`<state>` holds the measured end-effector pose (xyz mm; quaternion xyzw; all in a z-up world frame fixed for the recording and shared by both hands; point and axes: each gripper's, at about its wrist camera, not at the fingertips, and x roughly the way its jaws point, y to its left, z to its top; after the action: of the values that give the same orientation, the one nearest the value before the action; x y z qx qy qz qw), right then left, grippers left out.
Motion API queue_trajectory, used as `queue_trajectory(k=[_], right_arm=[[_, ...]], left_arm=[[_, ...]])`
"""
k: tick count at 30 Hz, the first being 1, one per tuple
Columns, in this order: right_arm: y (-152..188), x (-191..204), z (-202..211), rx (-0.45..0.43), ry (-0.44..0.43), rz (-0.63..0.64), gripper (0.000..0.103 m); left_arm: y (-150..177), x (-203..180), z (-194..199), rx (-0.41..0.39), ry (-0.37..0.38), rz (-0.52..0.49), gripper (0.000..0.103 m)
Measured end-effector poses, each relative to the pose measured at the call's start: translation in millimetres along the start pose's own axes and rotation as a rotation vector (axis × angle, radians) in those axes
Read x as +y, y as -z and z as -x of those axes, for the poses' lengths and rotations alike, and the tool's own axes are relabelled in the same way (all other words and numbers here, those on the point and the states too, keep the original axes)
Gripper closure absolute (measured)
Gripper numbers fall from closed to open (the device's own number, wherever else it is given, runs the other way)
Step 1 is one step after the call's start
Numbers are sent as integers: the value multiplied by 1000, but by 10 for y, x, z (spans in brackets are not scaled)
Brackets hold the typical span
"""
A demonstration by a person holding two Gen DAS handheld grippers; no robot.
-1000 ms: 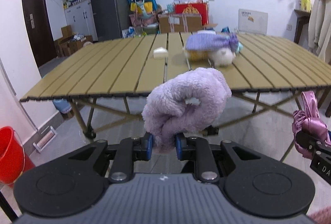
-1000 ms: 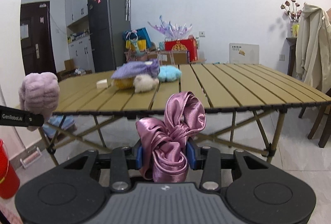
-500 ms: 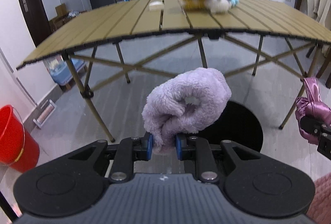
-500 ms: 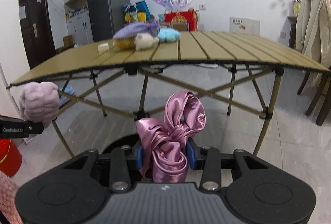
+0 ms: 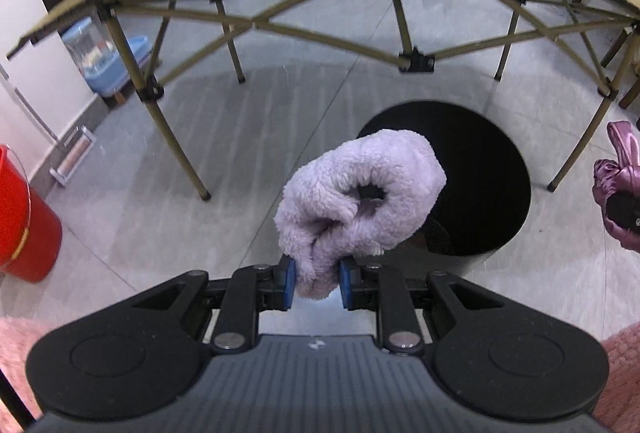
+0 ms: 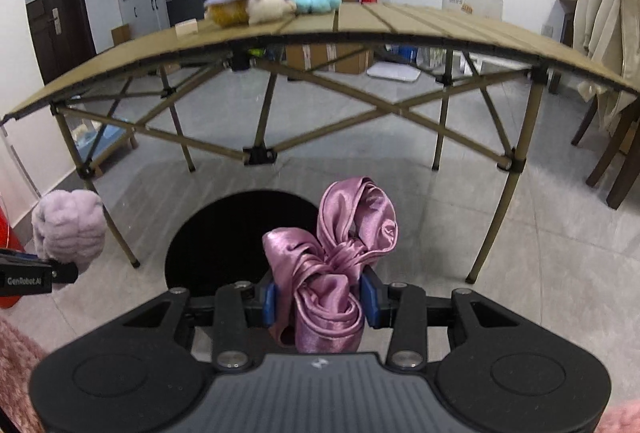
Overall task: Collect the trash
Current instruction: 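Lift the sock with the left tool while the right tool lifts the scrunchie toward the bin, then lower the sock into the black bin and open the left tool while the right tool holds the scrunchie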
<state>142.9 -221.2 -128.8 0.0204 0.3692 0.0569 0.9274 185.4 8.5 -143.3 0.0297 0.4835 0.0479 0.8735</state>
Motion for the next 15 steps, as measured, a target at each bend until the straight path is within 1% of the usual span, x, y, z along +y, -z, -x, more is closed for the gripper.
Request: queue_trajectory(k=[7, 11, 15], right_arm=[[67, -78, -202, 67, 29, -17, 64], [78, -107, -343, 101, 46, -28, 64], [64, -126, -471, 122, 56, -37, 64]], left_arm=[[11, 62, -263, 94, 13, 29, 82], [-1, 74, -403, 148, 6, 39, 82], [-22, 83, -518, 183, -4, 48, 82]])
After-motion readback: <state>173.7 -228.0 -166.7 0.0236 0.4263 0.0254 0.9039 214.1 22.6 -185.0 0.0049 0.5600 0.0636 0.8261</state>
